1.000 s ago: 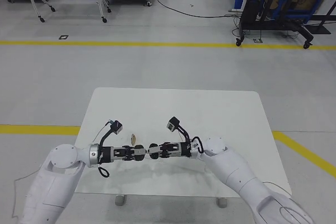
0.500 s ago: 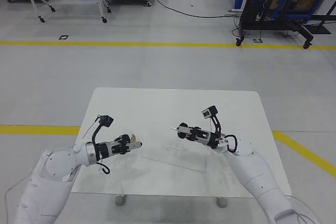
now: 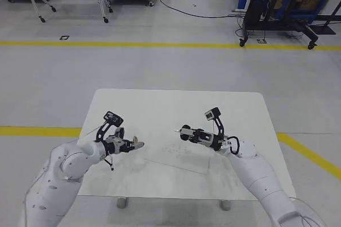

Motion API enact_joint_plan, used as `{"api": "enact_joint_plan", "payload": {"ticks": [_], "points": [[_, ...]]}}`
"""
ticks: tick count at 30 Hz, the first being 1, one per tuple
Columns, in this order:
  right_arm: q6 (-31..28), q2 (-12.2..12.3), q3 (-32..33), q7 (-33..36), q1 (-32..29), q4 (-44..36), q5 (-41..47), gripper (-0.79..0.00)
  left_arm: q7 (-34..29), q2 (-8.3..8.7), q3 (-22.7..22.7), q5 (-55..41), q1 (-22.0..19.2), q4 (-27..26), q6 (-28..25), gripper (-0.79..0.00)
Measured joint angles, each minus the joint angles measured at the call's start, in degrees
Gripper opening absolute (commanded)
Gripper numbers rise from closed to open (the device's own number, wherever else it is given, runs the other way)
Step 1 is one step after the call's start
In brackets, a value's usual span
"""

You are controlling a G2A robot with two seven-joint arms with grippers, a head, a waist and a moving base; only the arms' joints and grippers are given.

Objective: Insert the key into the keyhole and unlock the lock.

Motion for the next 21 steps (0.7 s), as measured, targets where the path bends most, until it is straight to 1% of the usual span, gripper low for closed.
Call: {"api": "enact_joint_plan", "payload": {"ticks": [1, 2, 3, 4, 8, 11, 15, 19, 20, 21], "points": [[0.0, 0.0, 0.0, 0.0, 0.0, 0.0, 0.0, -0.785, -0.38, -0.17, 1.22, 1.88, -1.15, 1.09, 0.12, -0.277], [0.0, 0.0, 0.0, 0.0, 0.0, 0.0, 0.0, -0.785, -0.74, -0.44, 2.65, 3.18, -2.85, 2.84, 0.63, -0.296], [0.0, 0.0, 0.0, 0.0, 0.0, 0.0, 0.0, -0.785, -1.08, -0.66, 3.66, 3.48, -4.16, 4.27, 1.05, -0.329], [0.0, 0.0, 0.0, 0.0, 0.0, 0.0, 0.0, -0.785, -1.36, -0.97, 4.96, 3.66, -5.89, 6.22, 1.57, -0.385], [0.0, 0.0, 0.0, 0.0, 0.0, 0.0, 0.0, -0.785, -1.88, -1.97, 9.33, 4.86, -10.29, 12.0, 2.14, -0.403], [0.0, 0.0, 0.0, 0.0, 0.0, 0.0, 0.0, -0.785, -1.75, -2.6, 12.47, 8.34, -12.41, 14.69, 2.54, -0.44], [0.0, 0.0, 0.0, 0.0, 0.0, 0.0, 0.0, -0.785, -1.65, -3.25, 14.87, 9.83, -14.23, 16.62, 3.2, -0.493], [0.0, 0.0, 0.0, 0.0, 0.0, 0.0, 0.0, -0.785, -1.5, -3.59, 15.78, 9.94, -14.92, 17.56, 3.53, -0.585], [0.0, 0.0, 0.0, 0.0, 0.0, 0.0, 0.0, -0.785, -1.43, -3.63, 15.86, 9.94, -14.99, 17.73, 3.53, -0.631], [0.0, 0.0, 0.0, 0.0, 0.0, 0.0, 0.0, -0.785, -1.4, -3.65, 15.88, 9.99, -15.01, 17.83, 3.55, -0.711]]}}
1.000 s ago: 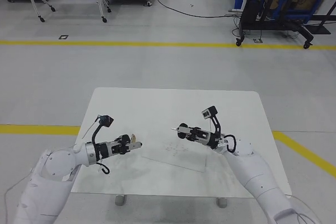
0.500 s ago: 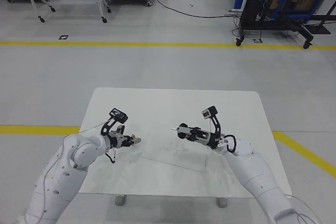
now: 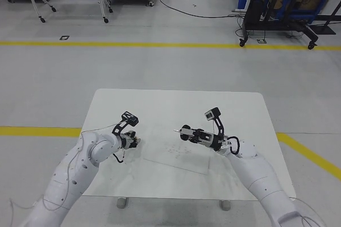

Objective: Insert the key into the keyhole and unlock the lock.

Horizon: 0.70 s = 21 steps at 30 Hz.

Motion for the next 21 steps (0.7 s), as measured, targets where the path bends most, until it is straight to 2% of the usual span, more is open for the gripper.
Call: {"api": "enact_joint_plan", "payload": {"ticks": [1, 7, 12, 21], "points": [[0.0, 0.0, 0.0, 0.0, 0.0, 0.0, 0.0, -0.785, 0.01, 0.0, -0.01, 0.19, -0.01, 0.07, 0.13, -0.785], [0.0, 0.0, 0.0, 0.0, 0.0, 0.0, 0.0, -0.785, 1.1, 0.31, -0.34, 5.18, 1.31, -0.99, 2.2, -0.785], [0.0, 0.0, 0.0, 0.0, 0.0, 0.0, 0.0, -0.785, 2.43, 0.8, -2.56, 4.45, 3.03, -2.19, 1.41, -0.785], [0.0, 0.0, 0.0, 0.0, 0.0, 0.0, 0.0, -0.785, 0.42, 1.04, -3.73, 2.48, 3.59, -2.77, -0.56, -0.785]]}}
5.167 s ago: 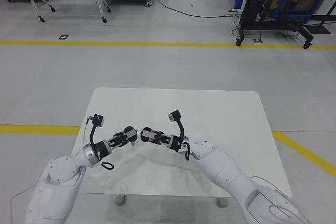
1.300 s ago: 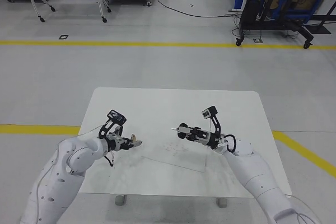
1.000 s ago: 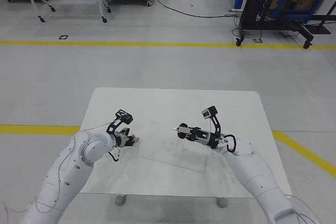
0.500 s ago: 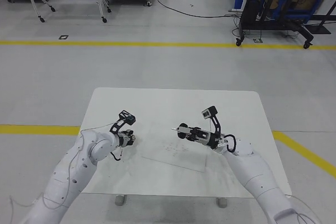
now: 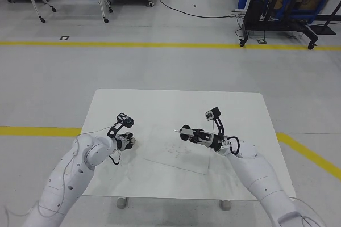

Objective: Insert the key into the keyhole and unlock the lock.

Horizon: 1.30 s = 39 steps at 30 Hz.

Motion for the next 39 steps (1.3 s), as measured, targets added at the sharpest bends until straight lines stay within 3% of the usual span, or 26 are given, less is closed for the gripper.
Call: {"api": "enact_joint_plan", "payload": {"ticks": [1, 3, 9, 19, 29, 39], "points": [[0.0, 0.0, 0.0, 0.0, 0.0, 0.0, 0.0, -0.785, -0.13, 0.0, 0.01, -0.04, 0.02, -0.08, -0.02, -0.785], [0.0, 0.0, 0.0, 0.0, 0.0, 0.0, 0.0, -0.785, -0.37, -0.02, 0.03, -0.17, 0.07, -0.2, -0.02, -0.591], [0.0, 0.0, 0.0, 0.0, 0.0, 0.0, 0.0, -0.785, -0.73, -0.04, -0.14, -0.69, 0.09, -0.28, -0.37, -0.471], [0.0, 0.0, 0.0, 0.0, 0.0, 0.0, 0.0, -0.785, -1.38, 0.27, -1.47, -2.22, 0.83, -1.11, -1.93, -0.446], [0.0, 0.0, 0.0, 0.0, 0.0, 0.0, 0.0, -0.785, -1.7, 0.96, -3.96, -4.16, 1.53, -0.54, -5.33, -0.48], [0.0, 0.0, 0.0, 0.0, 0.0, 0.0, 0.0, -0.785, -1.9, 1.04, -3.38, -4.06, 1.95, -1.14, -5.86, -0.616]]}}
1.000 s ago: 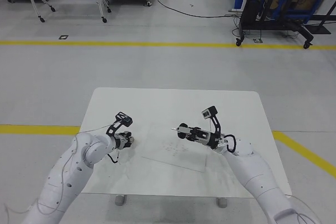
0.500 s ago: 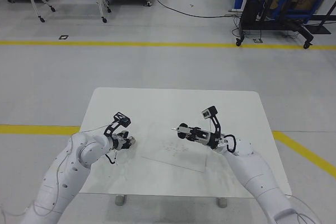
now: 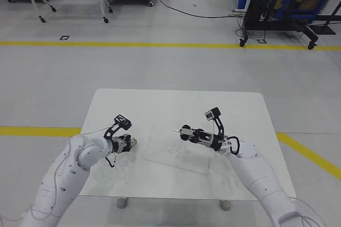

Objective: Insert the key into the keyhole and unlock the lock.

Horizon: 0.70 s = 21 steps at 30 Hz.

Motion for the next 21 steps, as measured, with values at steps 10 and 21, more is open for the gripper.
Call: {"api": "enact_joint_plan", "payload": {"ticks": [10, 21], "points": [[0.0, 0.0, 0.0, 0.0, 0.0, 0.0, 0.0, -0.785, 0.18, -0.23, 1.19, 0.49, -0.91, 0.9, 0.8, -0.693], [0.0, 0.0, 0.0, 0.0, 0.0, 0.0, 0.0, -0.785, 0.64, -0.67, 2.9, 0.64, -2.12, 2.24, 1.4, -0.785]]}}
